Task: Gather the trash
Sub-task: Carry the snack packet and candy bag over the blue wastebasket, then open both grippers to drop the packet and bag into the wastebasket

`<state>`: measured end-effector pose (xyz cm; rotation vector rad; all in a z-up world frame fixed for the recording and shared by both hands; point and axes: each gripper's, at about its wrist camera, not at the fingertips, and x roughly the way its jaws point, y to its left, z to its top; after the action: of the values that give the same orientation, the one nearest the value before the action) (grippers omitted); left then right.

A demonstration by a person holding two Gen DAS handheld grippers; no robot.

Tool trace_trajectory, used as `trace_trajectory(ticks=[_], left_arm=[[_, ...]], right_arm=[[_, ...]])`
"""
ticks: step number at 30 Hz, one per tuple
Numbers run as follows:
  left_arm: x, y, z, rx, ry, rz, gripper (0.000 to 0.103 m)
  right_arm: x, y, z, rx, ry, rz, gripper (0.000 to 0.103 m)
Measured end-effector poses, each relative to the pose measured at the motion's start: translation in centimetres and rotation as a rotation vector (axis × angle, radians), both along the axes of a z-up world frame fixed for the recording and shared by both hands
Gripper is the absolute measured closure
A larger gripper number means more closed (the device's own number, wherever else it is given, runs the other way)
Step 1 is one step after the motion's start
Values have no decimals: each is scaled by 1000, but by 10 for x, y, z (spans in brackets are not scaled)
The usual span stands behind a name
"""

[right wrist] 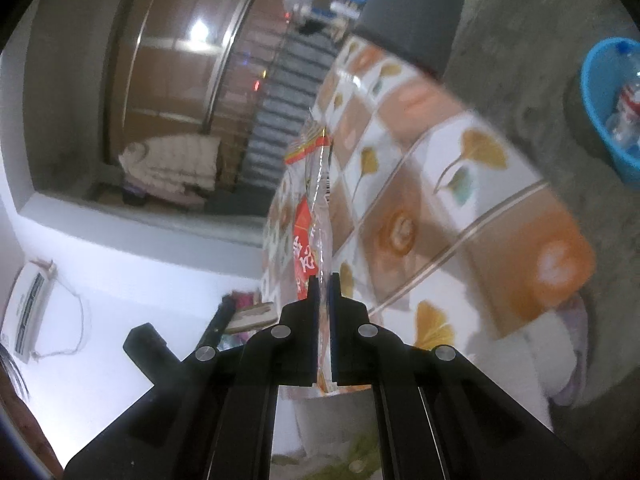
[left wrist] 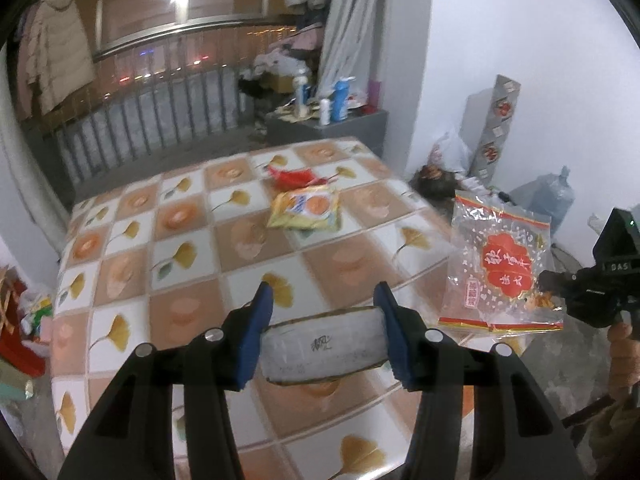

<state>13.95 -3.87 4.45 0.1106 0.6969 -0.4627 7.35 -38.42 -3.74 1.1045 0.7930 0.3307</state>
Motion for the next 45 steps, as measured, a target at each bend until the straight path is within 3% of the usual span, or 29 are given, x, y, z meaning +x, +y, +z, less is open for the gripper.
trace_trajectory(ticks=[7,16,20,25,29,34,36,37,38,42,45], left_arm=[[20,-57,23,-46,0,-136,52],[48,-195,33,-96,96,-404,52],[64,-278,11,-83,228,-517,52],[77,-385,-49,11,428,-578,52],[79,-450,-96,97,494,-606,52],[90,-502,-139,151,547,-586,50],[95,-518,-154,184,542,-564,37],[99,-521,-160,202,541,-547,29],[103,-523,-165,212,544,-514,28],[111,-511,-165,138,606,-467,27],[111,-496,-151,129,587,-486,26]], right_arm=[[-45,-66,2,-5,-36,-195,100],[-115,-144,-29,-16,36,-487,100],[-131,-173,-61,26,124,-606,100],[-129,-197,-97,78,212,-683,100],[-113,-217,-126,105,272,-708,100],[-89,-242,-152,119,306,-748,96],[-80,-252,-169,139,318,-762,79],[-73,-256,-178,133,327,-761,53],[-68,-258,-183,103,345,-768,35],[-70,-259,-198,5,461,-788,34],[-90,-252,-195,29,431,-825,34]])
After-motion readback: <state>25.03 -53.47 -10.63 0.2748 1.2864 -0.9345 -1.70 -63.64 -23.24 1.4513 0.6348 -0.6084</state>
